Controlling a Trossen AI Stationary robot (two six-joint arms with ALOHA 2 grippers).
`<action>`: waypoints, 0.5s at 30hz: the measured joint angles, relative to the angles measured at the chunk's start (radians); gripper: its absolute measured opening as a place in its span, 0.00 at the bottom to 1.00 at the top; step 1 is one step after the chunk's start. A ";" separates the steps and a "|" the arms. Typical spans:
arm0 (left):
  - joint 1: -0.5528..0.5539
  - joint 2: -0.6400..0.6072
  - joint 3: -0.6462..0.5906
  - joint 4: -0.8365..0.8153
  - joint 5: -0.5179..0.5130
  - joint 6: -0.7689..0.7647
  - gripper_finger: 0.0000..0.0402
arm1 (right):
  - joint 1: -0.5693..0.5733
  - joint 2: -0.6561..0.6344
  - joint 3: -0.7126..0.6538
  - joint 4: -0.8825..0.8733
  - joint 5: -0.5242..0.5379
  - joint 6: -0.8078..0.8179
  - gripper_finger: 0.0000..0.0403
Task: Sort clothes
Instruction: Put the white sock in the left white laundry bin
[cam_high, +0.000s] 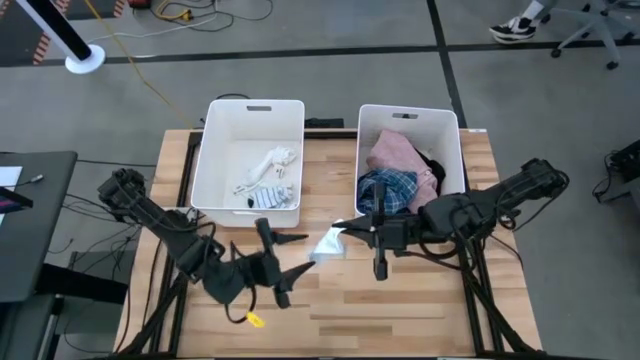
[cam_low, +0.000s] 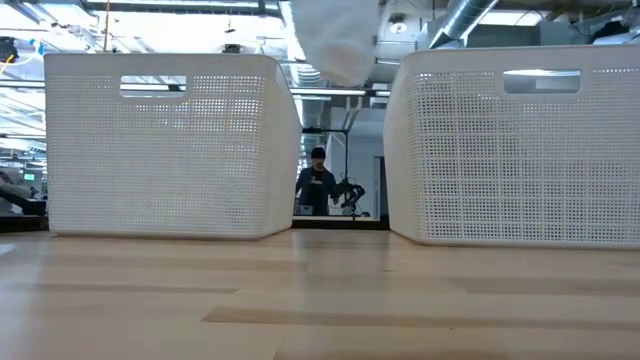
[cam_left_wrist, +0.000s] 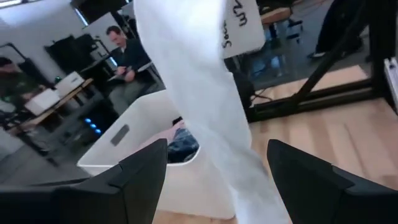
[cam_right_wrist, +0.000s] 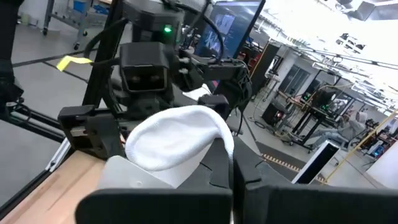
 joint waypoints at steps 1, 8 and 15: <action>0.012 0.000 0.000 0.009 0.020 -0.004 0.68 | 0.000 0.000 0.006 -0.007 0.000 -0.003 0.00; 0.112 0.007 0.000 0.037 0.150 -0.051 0.68 | 0.000 0.000 0.025 -0.016 0.000 -0.029 0.00; 0.177 0.030 0.000 0.070 0.284 -0.078 0.68 | 0.000 0.000 0.025 -0.030 0.000 -0.029 0.00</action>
